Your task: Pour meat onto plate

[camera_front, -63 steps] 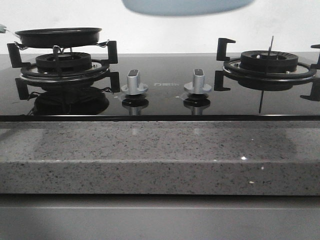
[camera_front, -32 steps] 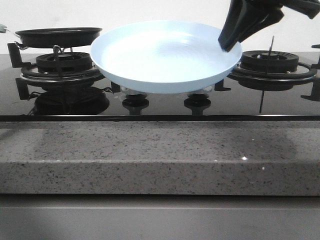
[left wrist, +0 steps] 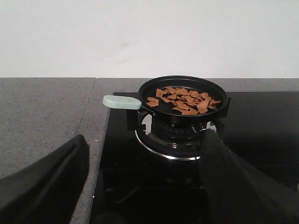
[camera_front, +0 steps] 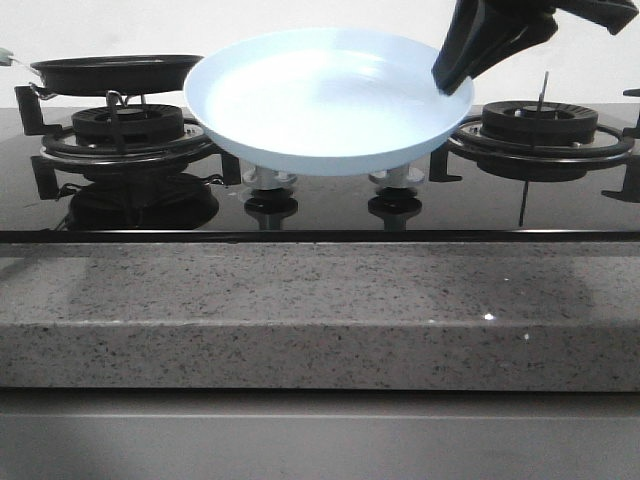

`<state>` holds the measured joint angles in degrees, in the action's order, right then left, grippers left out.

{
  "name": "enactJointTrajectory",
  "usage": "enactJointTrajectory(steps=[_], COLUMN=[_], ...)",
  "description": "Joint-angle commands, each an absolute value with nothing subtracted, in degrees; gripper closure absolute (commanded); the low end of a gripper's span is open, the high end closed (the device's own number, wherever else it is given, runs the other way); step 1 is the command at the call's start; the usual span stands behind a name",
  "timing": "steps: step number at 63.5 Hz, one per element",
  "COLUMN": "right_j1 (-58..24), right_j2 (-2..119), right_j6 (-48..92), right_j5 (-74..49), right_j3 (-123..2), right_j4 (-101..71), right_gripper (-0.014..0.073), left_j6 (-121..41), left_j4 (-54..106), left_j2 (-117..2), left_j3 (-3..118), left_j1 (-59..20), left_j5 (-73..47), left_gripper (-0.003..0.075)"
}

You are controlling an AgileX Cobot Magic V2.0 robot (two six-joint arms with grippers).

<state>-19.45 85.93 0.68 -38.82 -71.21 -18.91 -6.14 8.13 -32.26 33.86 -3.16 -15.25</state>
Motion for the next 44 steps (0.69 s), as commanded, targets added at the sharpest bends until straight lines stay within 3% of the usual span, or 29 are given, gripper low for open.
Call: enactJointTrajectory(steps=[1, 25, 44], right_j1=[-19.5, -19.5, -19.5], right_j2=[84.2, 84.4, 84.4], right_j6=[0.8, 0.8, 0.8], right_j5=[-35.7, -36.5, -36.7], right_j3=[-72.6, -72.6, -72.6], right_j4=[-20.6, -20.6, -20.6], right_gripper=[0.0652, 0.0652, 0.0652], left_j6=[-5.7, -5.7, -5.7], left_j4=[8.6, 8.9, 24.0], left_j2=[-32.7, -32.7, -37.8], left_j3=[36.1, 36.1, 38.5], left_j1=[-3.5, -3.5, -3.4], left_j5=[-10.6, -10.6, -15.9], left_gripper=[0.0232, 0.0232, 0.0231])
